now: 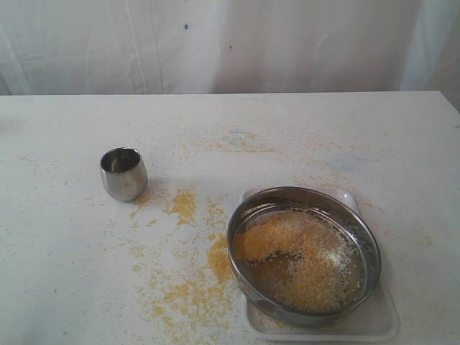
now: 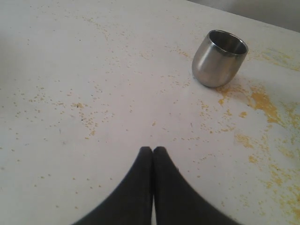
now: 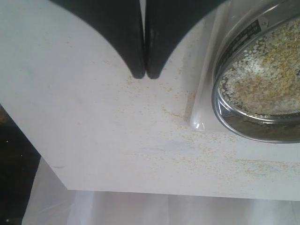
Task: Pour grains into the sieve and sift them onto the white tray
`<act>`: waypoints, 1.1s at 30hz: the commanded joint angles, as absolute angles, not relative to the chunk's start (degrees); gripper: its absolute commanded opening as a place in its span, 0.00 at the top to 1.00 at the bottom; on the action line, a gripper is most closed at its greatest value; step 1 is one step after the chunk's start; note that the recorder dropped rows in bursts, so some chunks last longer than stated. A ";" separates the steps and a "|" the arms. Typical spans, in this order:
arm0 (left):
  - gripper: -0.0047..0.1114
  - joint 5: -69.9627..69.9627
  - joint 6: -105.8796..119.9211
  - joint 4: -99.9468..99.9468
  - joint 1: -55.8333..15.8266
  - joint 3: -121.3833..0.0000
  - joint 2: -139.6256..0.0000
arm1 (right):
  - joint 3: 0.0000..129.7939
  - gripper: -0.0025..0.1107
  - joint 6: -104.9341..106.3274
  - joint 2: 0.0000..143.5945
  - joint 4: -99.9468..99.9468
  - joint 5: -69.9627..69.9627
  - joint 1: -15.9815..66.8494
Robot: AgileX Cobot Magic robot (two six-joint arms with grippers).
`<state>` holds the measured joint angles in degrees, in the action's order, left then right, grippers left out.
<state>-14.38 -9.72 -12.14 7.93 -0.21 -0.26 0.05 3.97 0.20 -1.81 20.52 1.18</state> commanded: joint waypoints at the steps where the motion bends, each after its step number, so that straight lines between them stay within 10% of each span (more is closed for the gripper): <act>1: 0.96 -14.61 -10.19 -12.14 7.95 0.00 0.00 | 0.00 0.98 14.19 0.00 -10.00 20.05 1.26; 7: 0.96 -14.61 -10.19 -12.14 7.95 0.00 0.00 | 0.00 0.98 25.01 0.00 -23.87 7.12 1.26; 21: 0.96 -14.61 -10.19 -12.14 7.95 0.00 0.00 | 8.57 0.98 -6.70 0.00 5.48 -69.86 1.36; 25: 0.96 -14.61 -10.19 -12.14 7.95 0.00 0.00 | 16.43 0.98 -6.03 0.00 11.75 -62.10 1.36; 33: 0.96 -14.61 -10.19 -12.14 7.95 0.00 0.00 | 22.18 0.98 25.91 5.70 10.29 2.91 1.68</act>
